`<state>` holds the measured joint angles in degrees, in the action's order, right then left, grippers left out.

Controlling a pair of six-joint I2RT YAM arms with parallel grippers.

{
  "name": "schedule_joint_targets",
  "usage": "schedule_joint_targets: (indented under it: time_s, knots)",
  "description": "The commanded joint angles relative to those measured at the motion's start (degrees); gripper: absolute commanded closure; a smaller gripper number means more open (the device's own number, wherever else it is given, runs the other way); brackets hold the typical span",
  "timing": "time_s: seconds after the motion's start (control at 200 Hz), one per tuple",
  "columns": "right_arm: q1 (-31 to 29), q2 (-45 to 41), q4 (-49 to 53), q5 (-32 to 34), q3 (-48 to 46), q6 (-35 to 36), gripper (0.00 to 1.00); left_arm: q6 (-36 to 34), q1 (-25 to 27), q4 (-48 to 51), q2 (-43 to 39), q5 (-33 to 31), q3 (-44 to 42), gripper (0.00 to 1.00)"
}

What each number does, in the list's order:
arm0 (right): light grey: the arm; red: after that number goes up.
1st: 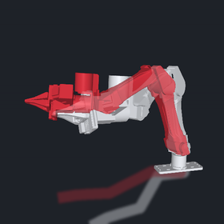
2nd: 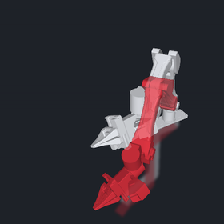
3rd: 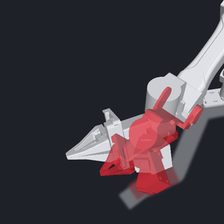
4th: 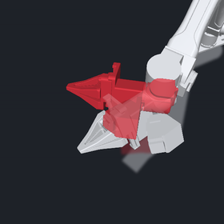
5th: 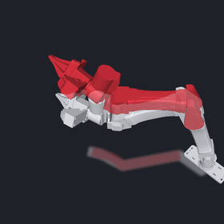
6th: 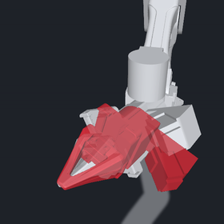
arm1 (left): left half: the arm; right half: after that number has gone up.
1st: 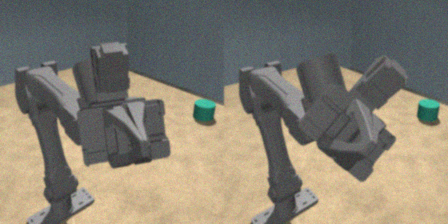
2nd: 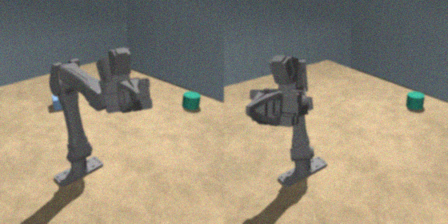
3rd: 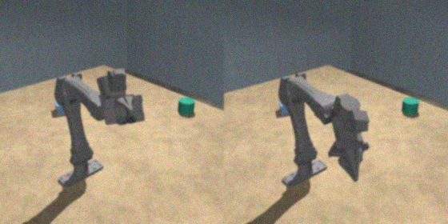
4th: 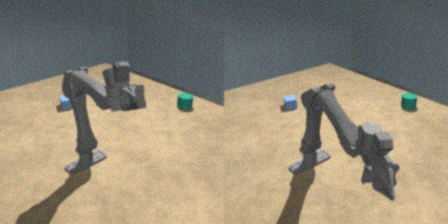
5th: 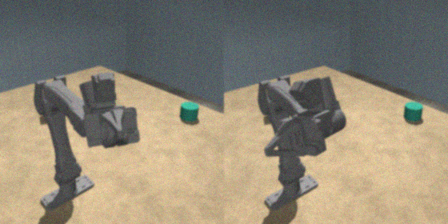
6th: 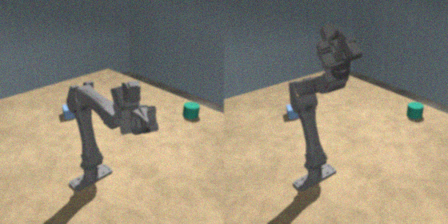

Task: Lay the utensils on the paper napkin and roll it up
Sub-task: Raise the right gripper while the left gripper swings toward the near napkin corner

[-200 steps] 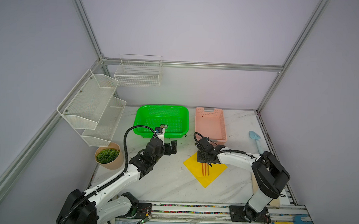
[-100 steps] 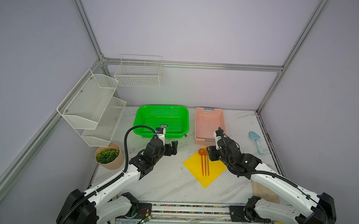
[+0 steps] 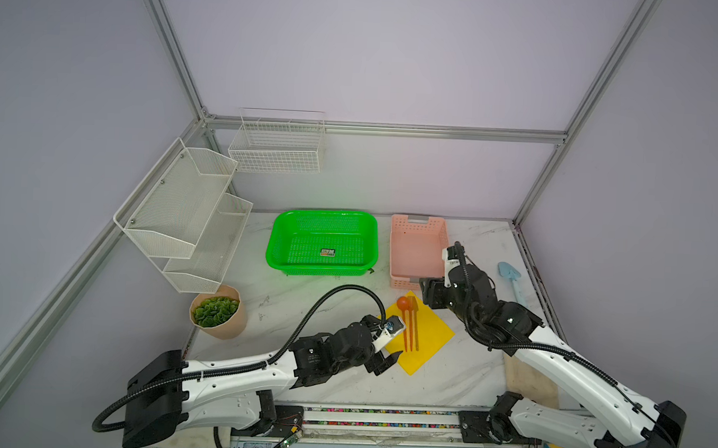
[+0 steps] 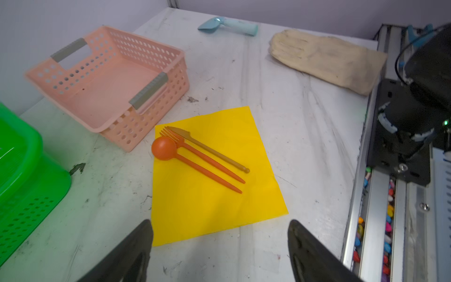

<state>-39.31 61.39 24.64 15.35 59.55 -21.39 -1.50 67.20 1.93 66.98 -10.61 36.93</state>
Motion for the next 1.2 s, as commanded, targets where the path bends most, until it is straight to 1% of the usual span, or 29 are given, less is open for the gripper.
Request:
schedule_joint_targets:
  time_s: [0.0, 0.03, 0.075, 0.135, 0.155, 0.22, 0.305, 0.455, 0.545, 0.795, 0.9, 0.97, 1.15, 1.195]
  knots:
    - [10.91, 3.00, 1.29, -5.09, 4.03, -0.18, 0.32, -5.73, 3.35, 0.70, 4.98, 1.94, 3.67, 0.20]
    - [14.40, 4.10, 1.28, -8.44, 4.32, -0.37, 0.32, -6.08, 4.64, 1.45, 6.85, 2.46, 4.86, 0.21]
    - [18.06, 5.09, 1.24, -11.61, 4.53, -1.16, 0.32, -6.41, 6.15, 2.90, 10.03, 3.00, 6.87, 0.23]
    - [20.17, 5.26, 0.64, -12.87, 4.14, -2.00, 0.33, -6.81, 7.81, 4.71, 13.44, 3.70, 9.04, 0.25]
    - [20.49, 5.22, 0.38, -13.03, 3.97, -2.30, 0.33, -7.05, 8.21, 5.17, 16.09, 3.99, 9.76, 0.26]
    - [20.73, 4.77, -0.61, -14.10, 2.82, -2.87, 0.33, -7.46, 8.95, 6.02, 19.29, 4.36, 11.25, 0.28]
    - [20.82, 4.28, -1.56, -14.90, 0.80, -3.80, 0.33, -8.02, 9.12, 5.91, 21.03, 4.99, 12.36, 0.29]
    - [20.88, 2.67, -3.14, -15.68, -3.07, -4.88, 0.33, -10.28, 9.12, 4.92, 22.50, 3.31, 13.32, 0.30]
    - [20.89, 2.34, -3.93, -16.10, -4.49, -5.10, 0.33, -10.94, 9.18, 4.71, 24.34, 2.05, 14.43, 0.34]
    - [21.10, 2.59, -5.26, -15.01, -6.42, -5.73, 0.33, -12.43, 9.18, 3.57, 28.77, 0.83, 17.01, 0.37]
    - [21.13, 2.91, -5.86, -14.44, -7.12, -5.93, 0.33, -12.82, 9.18, 3.58, 30.49, 0.22, 17.95, 0.41]
    - [21.20, 2.79, -5.81, -13.96, -7.45, -6.01, 0.33, -13.08, 9.18, 3.68, 31.30, -0.63, 18.52, 0.44]
    - [21.77, 1.79, -5.75, -13.42, -8.22, -6.03, 0.33, -14.21, 9.19, 4.13, 32.78, -4.72, 19.28, 0.46]
    - [21.91, 1.68, -5.75, -13.47, -8.36, -6.03, 0.33, -14.69, 9.19, 4.13, 33.10, -5.55, 19.48, 0.47]
